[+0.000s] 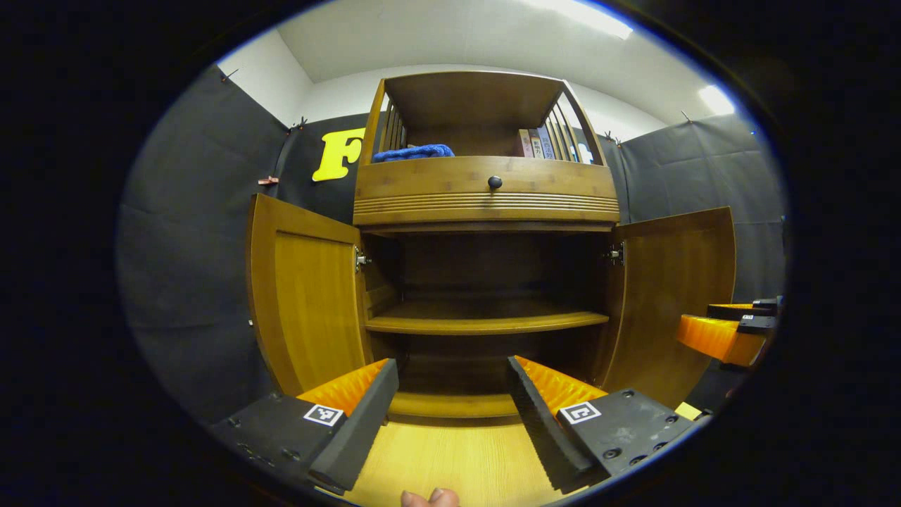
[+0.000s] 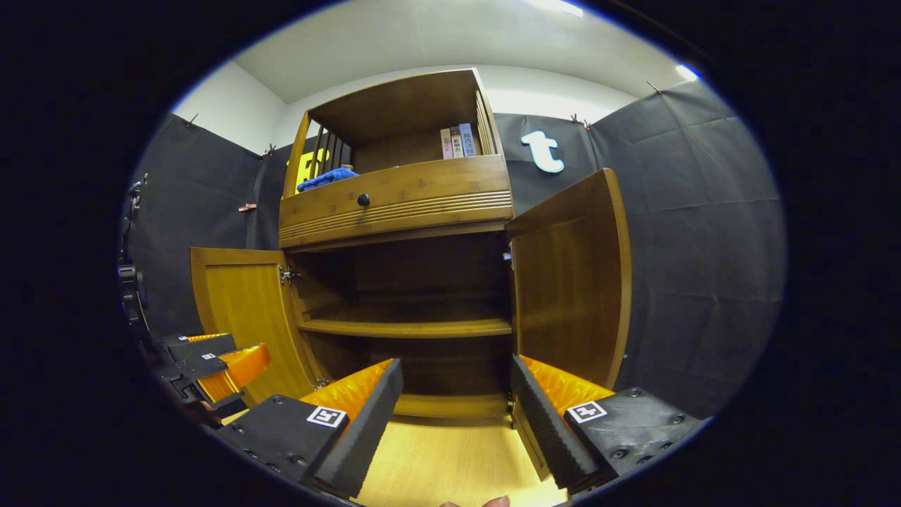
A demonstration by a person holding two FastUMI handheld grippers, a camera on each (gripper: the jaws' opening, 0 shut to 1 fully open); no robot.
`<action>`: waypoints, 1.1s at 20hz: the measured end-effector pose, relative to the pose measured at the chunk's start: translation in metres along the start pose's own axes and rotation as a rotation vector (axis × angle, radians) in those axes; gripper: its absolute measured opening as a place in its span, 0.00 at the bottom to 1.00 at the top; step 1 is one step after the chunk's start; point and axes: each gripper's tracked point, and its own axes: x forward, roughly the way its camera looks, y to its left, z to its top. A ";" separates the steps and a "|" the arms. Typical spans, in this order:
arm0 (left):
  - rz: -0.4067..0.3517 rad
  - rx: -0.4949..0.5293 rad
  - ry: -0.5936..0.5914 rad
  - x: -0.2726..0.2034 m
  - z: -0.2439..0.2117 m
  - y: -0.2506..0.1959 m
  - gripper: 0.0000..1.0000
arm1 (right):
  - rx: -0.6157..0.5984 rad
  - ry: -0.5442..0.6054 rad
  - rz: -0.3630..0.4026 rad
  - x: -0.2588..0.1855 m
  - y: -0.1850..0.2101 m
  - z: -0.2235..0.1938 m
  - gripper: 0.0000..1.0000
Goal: Open the right door of the double-door shoe cabinet with the right hand, and open the left door with the left hand.
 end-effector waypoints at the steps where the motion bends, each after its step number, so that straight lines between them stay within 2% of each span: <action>1: 0.003 0.009 -0.003 0.001 0.000 -0.002 0.96 | 0.001 0.003 0.007 0.001 0.000 -0.001 1.00; 2: 0.005 0.010 0.000 0.002 -0.001 -0.003 0.96 | 0.005 0.009 0.012 0.001 -0.001 -0.003 0.92; 3: 0.003 0.007 0.001 0.003 -0.001 -0.005 0.96 | 0.008 0.009 0.016 -0.002 -0.002 0.001 0.98; 4: 0.004 0.005 0.001 0.002 -0.001 -0.007 0.96 | 0.004 0.006 0.017 -0.002 -0.004 0.002 0.98; 5: 0.008 0.005 0.003 0.003 -0.002 -0.007 0.96 | 0.000 0.007 0.020 -0.002 -0.005 0.002 0.92; 7: 0.011 0.012 0.003 0.004 -0.001 -0.009 0.96 | 0.004 0.009 0.024 -0.001 -0.008 0.001 0.92; 8: 0.008 0.015 0.003 0.005 -0.002 -0.011 0.96 | 0.006 0.008 0.024 0.000 -0.010 0.002 0.98; 9: 0.009 0.015 0.005 0.007 -0.002 -0.012 0.96 | 0.005 0.009 0.024 0.000 -0.011 0.002 0.98; 10: 0.009 0.012 0.008 0.007 -0.003 -0.012 0.96 | 0.002 0.008 0.025 0.001 -0.012 0.002 0.92; 11: 0.010 0.012 0.009 0.008 -0.003 -0.013 0.96 | 0.001 0.010 0.024 0.000 -0.013 0.001 0.98; 14: 0.007 0.013 0.011 0.010 -0.003 -0.016 0.96 | 0.002 0.014 0.032 0.001 -0.013 0.000 0.98; 15: 0.004 0.012 0.011 0.011 -0.003 -0.017 0.96 | -0.002 0.015 0.033 0.000 -0.012 0.000 0.92; 16: 0.002 0.012 0.013 0.011 -0.004 -0.017 0.95 | -0.005 0.015 0.034 0.001 -0.013 -0.001 0.98; 22: -0.007 0.020 0.020 0.013 -0.006 -0.023 0.96 | -0.011 0.016 0.035 0.002 -0.014 -0.001 0.98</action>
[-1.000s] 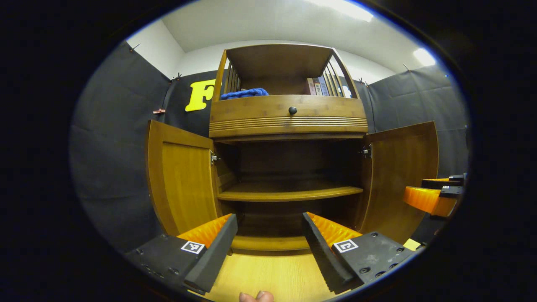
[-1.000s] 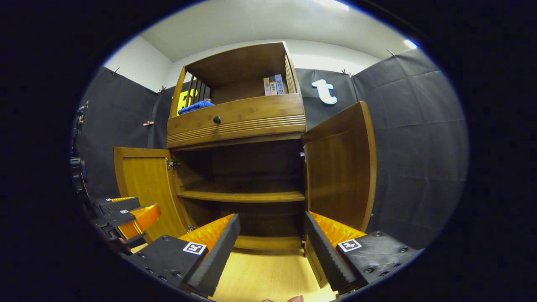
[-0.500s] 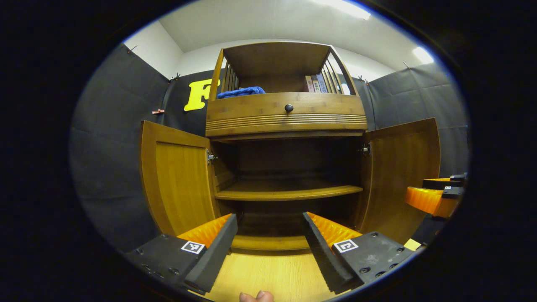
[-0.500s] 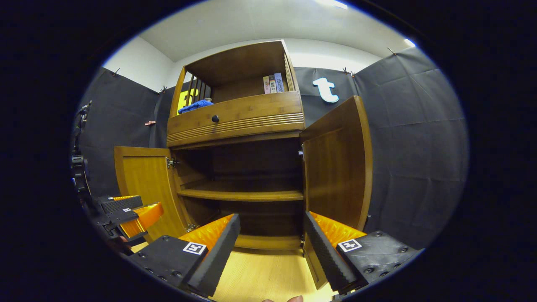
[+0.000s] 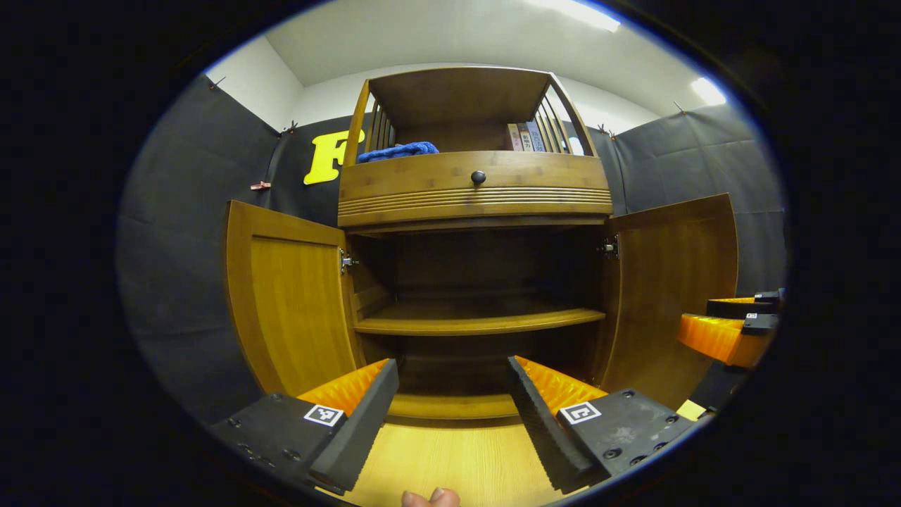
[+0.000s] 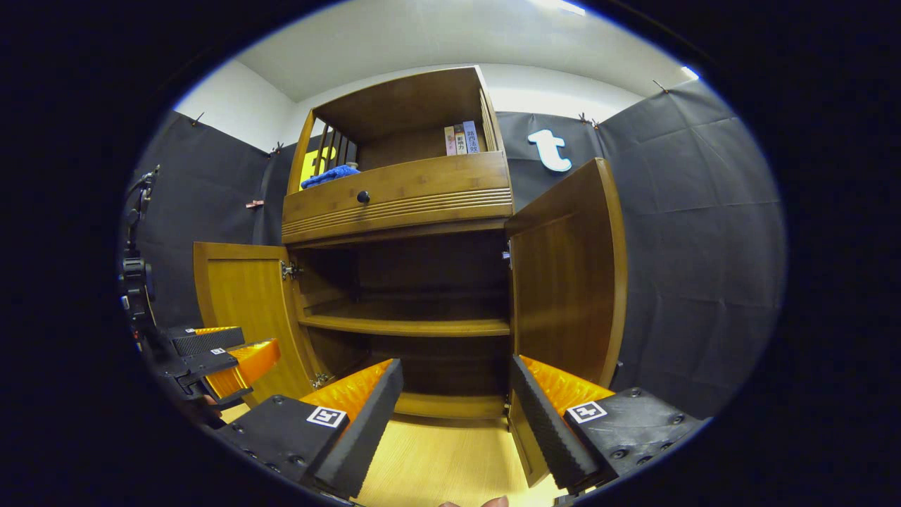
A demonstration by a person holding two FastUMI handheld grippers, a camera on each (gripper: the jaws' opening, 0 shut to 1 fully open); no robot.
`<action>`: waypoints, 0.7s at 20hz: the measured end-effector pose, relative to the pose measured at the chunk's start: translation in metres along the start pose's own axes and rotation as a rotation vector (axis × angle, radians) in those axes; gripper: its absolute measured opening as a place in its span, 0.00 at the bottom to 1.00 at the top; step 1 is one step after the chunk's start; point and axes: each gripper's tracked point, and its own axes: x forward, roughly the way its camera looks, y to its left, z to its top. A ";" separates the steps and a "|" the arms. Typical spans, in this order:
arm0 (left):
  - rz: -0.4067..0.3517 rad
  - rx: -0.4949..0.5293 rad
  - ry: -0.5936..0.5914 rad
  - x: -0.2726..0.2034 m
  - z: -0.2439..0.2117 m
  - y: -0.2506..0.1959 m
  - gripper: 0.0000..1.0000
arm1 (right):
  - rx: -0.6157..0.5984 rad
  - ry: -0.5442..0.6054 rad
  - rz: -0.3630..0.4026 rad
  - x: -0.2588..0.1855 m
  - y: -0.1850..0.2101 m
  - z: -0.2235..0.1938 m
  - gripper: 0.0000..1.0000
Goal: Open the right door of the double-door shoe cabinet with the right hand, and open the left door with the left hand.
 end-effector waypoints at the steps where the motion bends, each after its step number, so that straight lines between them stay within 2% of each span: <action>1: -0.001 0.002 0.001 0.000 0.000 0.000 0.96 | -0.001 0.000 0.000 -0.001 -0.001 0.000 0.98; 14: -0.010 0.009 0.004 0.003 -0.001 -0.004 0.96 | -0.006 -0.003 0.012 0.001 0.001 0.000 0.98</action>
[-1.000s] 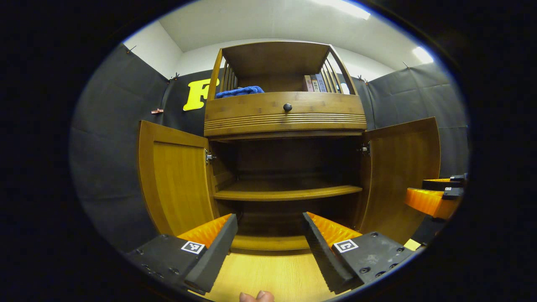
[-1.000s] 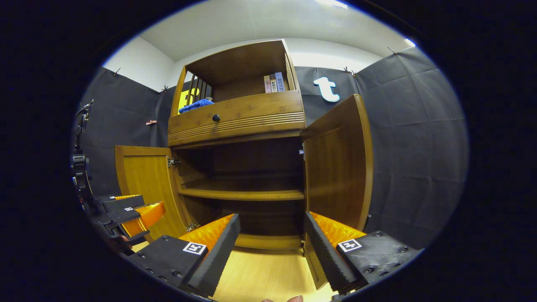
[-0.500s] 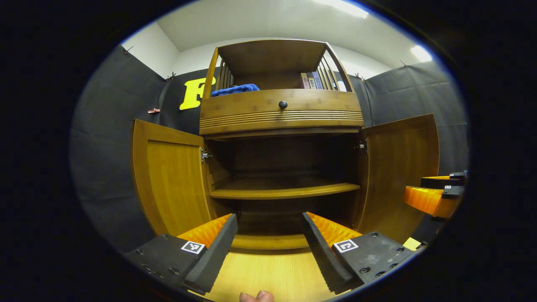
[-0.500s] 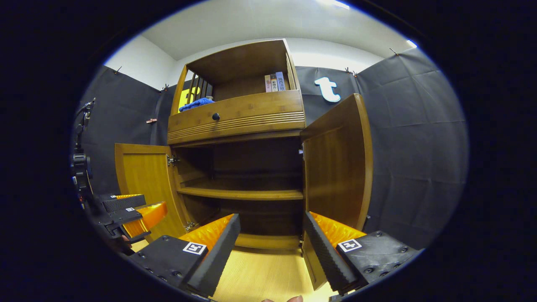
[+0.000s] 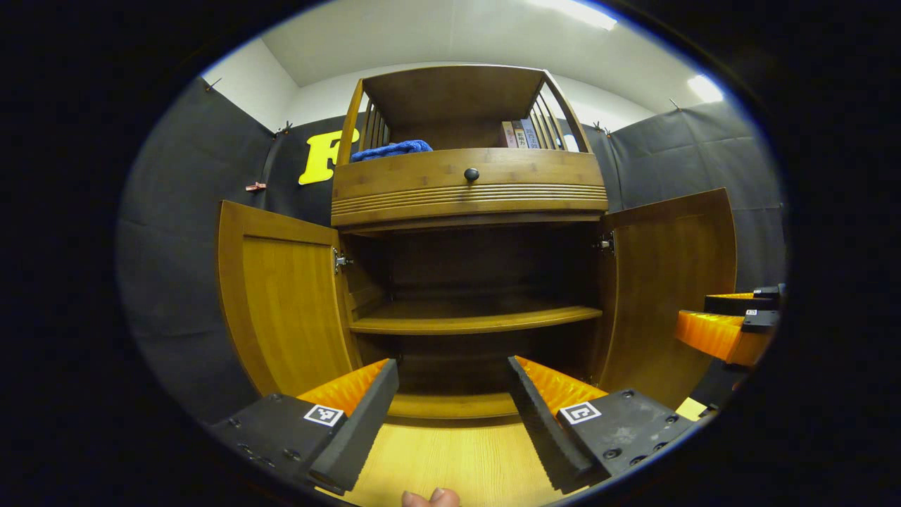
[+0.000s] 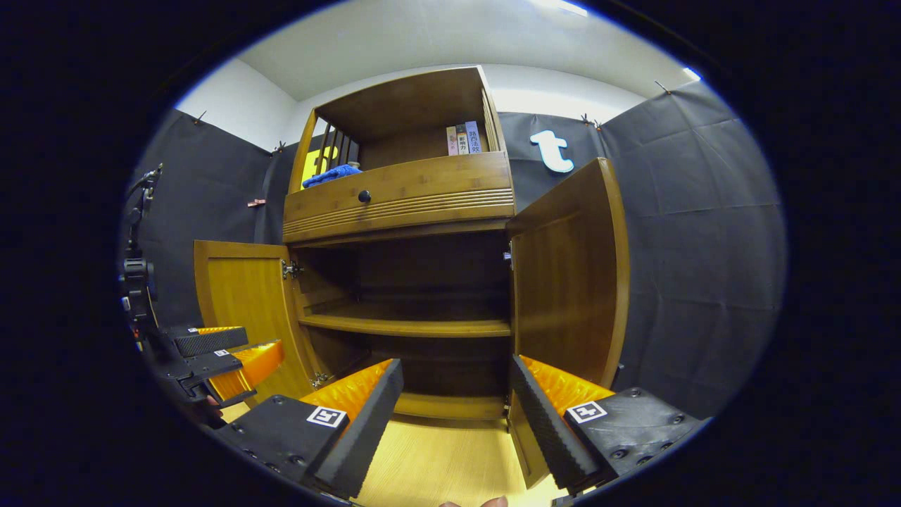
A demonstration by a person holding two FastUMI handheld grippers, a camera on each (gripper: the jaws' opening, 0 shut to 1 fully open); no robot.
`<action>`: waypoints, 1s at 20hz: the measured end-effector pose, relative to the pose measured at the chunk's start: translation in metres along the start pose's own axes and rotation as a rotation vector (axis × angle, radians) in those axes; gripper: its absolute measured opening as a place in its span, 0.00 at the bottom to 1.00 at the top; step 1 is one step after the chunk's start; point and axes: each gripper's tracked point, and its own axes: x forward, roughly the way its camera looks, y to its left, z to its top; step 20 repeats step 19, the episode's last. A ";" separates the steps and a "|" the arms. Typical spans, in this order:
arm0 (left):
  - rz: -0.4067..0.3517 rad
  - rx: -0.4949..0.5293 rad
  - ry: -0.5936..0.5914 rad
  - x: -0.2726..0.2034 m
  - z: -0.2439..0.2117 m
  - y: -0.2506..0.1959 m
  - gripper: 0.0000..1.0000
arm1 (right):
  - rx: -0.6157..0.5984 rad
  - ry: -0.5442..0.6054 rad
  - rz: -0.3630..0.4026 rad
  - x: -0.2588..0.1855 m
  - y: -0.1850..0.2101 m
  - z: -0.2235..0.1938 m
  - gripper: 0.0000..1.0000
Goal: Open the right door of the double-door shoe cabinet with the right hand, and open the left door with the left hand.
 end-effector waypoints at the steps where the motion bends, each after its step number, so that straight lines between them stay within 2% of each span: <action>1: 0.000 -0.001 0.000 0.000 0.000 0.001 0.96 | -0.002 0.000 0.002 0.000 0.001 -0.001 0.98; 18: -0.012 0.003 -0.001 0.002 0.000 -0.002 0.96 | -0.014 -0.005 0.000 0.000 0.001 0.000 0.98; 19: -0.013 0.002 -0.001 0.002 0.000 -0.002 0.96 | -0.014 -0.005 -0.001 0.000 0.001 0.000 0.92; 20: -0.013 0.002 -0.001 0.002 0.000 -0.002 0.96 | -0.014 -0.005 -0.001 0.000 0.001 0.000 0.92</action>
